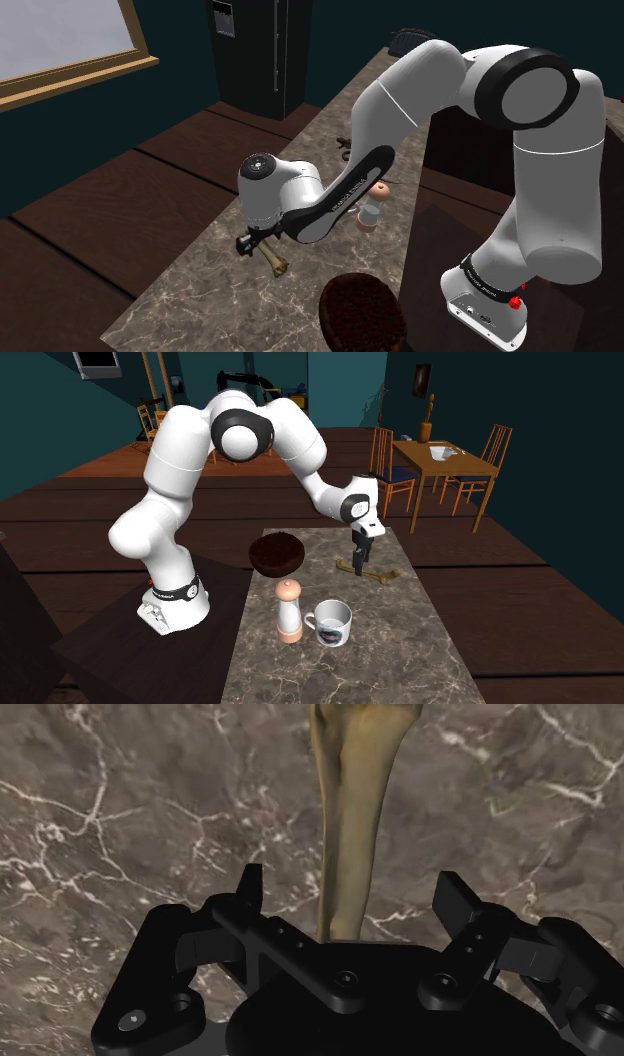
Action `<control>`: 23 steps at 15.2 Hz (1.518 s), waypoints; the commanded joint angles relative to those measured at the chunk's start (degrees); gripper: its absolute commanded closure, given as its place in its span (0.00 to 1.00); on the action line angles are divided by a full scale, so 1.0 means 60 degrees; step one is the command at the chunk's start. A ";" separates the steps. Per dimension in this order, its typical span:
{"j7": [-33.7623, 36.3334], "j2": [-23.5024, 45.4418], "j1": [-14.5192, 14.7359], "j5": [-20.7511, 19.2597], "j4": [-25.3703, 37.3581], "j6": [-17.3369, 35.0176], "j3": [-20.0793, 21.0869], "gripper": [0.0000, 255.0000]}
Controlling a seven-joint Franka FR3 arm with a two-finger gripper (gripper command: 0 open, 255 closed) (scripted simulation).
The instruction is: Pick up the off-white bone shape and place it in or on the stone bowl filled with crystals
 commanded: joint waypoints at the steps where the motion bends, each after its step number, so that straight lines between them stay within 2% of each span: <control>1: 0.0027 0.0091 0.0017 -0.0062 0.0016 0.0078 -0.0052 0.00; 7: 0.0026 0.0091 0.0017 -0.0060 0.0017 0.0077 -0.0051 0.00; 8: 0.0026 0.0091 0.0017 -0.0060 0.0017 0.0077 -0.0051 1.00; 17: 0.0027 0.0092 0.0017 -0.0061 0.0017 0.0078 -0.0052 1.00; 23: -0.0297 -0.0520 -0.0212 0.0359 -0.0073 -0.0403 0.0263 1.00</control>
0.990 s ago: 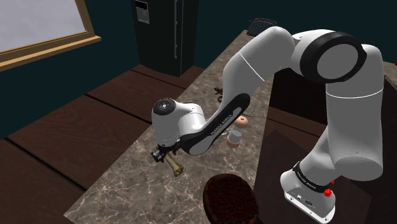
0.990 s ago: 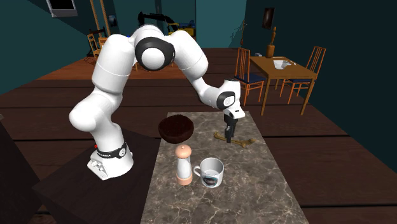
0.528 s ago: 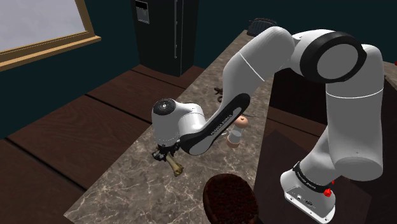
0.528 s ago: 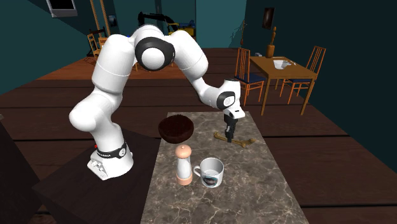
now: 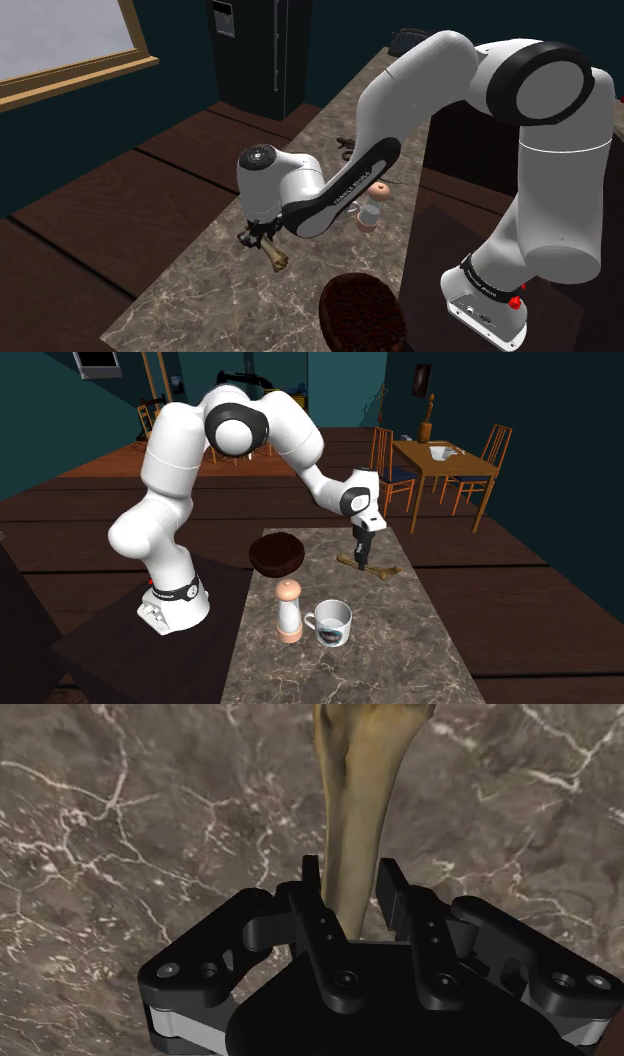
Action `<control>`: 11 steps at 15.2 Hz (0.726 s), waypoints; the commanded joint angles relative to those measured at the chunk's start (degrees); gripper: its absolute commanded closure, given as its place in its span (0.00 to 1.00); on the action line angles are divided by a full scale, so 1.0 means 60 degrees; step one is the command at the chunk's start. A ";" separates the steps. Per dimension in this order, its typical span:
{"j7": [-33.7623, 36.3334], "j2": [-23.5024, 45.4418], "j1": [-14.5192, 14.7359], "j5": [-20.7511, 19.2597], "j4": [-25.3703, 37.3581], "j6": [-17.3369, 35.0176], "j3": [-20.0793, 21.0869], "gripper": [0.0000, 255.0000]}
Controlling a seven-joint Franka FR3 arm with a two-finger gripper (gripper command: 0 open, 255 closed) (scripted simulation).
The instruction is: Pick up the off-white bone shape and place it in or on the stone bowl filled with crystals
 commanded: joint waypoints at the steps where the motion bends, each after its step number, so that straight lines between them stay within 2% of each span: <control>1: -0.0108 -0.0207 -0.0075 0.0142 -0.0032 -0.0158 0.0101 1.00; 11: -0.0660 -0.1149 -0.0391 0.0866 0.0010 -0.1032 0.0542 1.00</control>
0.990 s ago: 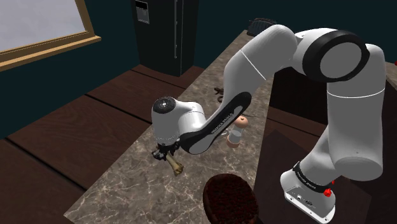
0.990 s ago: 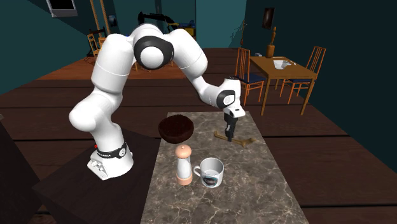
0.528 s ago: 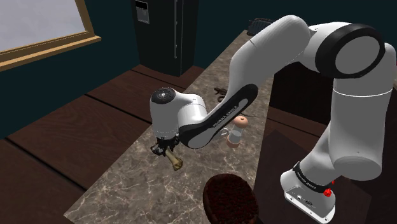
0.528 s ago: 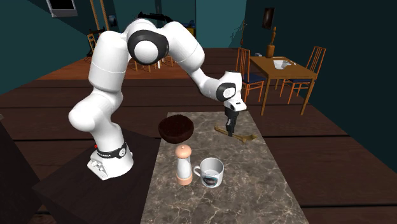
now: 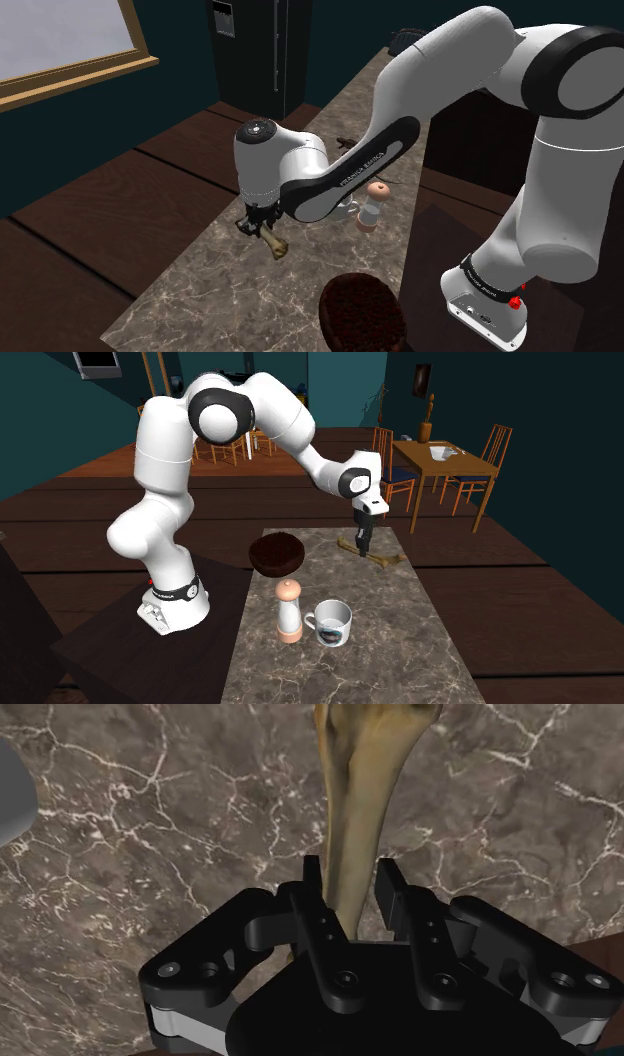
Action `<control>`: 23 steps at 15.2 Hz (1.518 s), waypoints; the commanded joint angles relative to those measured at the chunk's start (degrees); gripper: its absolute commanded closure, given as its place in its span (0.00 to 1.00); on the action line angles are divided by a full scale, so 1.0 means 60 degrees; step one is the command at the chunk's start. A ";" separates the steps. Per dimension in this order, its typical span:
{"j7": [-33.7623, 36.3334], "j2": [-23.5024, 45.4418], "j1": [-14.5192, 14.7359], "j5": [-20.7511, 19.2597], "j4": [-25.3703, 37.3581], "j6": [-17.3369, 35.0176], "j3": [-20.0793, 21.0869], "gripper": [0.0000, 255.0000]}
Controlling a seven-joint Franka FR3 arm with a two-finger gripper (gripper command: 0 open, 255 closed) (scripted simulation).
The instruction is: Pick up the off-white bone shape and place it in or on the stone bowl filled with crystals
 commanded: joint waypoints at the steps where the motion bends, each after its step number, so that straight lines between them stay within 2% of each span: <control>1: -0.0122 -0.0189 -0.0063 0.0152 0.0031 -0.0193 0.0081 1.00; 16: -0.0842 -0.1317 -0.0349 0.1078 0.0506 -0.1602 0.0479 1.00; 23: -0.0756 -0.3627 -0.0321 0.2350 -0.2217 -0.0861 0.1043 1.00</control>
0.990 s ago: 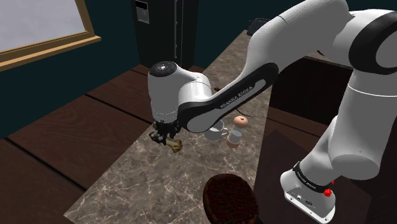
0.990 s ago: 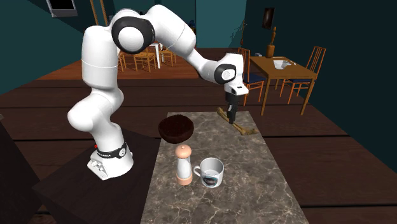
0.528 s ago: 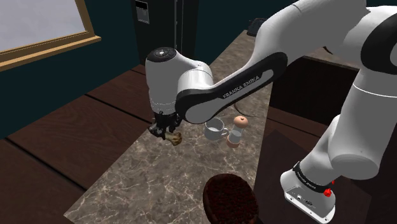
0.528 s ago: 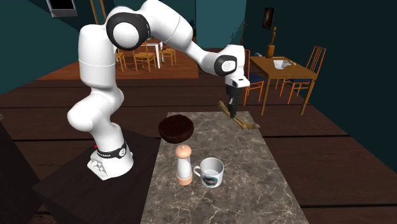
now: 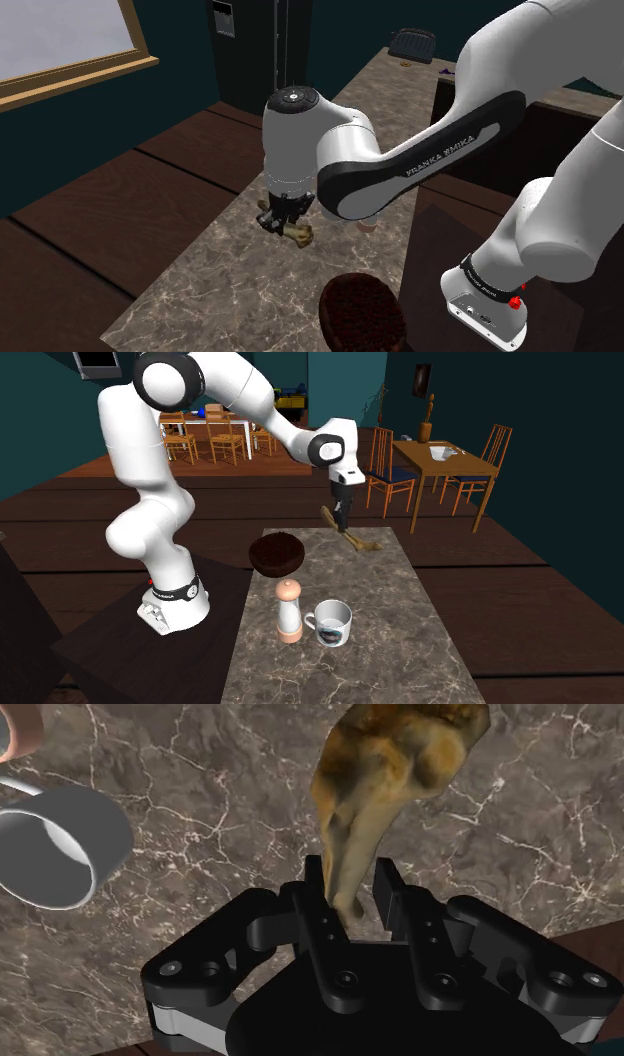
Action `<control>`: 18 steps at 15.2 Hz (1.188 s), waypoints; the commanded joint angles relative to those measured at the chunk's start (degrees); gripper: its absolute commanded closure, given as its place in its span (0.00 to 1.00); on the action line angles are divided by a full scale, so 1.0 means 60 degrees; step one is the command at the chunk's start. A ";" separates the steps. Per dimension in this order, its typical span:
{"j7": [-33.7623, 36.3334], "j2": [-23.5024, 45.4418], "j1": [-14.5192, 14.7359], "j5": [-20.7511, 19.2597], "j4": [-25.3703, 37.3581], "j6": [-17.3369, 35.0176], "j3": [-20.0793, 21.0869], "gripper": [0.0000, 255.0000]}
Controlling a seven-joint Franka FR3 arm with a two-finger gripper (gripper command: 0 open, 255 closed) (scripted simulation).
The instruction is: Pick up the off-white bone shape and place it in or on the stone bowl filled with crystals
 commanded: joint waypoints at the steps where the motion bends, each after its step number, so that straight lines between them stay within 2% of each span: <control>1: 0.0006 -0.0670 0.0096 0.0450 -0.0686 0.0133 0.0156 1.00; 4: -0.0055 -0.1678 0.0354 0.1184 -0.1659 0.0260 0.0334 1.00; 8: -0.0096 -0.3009 0.0957 0.2198 -0.2808 0.0247 0.0478 1.00; 12: 0.0008 -0.4298 0.1779 0.3166 -0.3787 0.0028 0.0592 1.00; 18: 0.0552 -0.6106 0.3276 0.4453 -0.4923 -0.0629 0.0835 1.00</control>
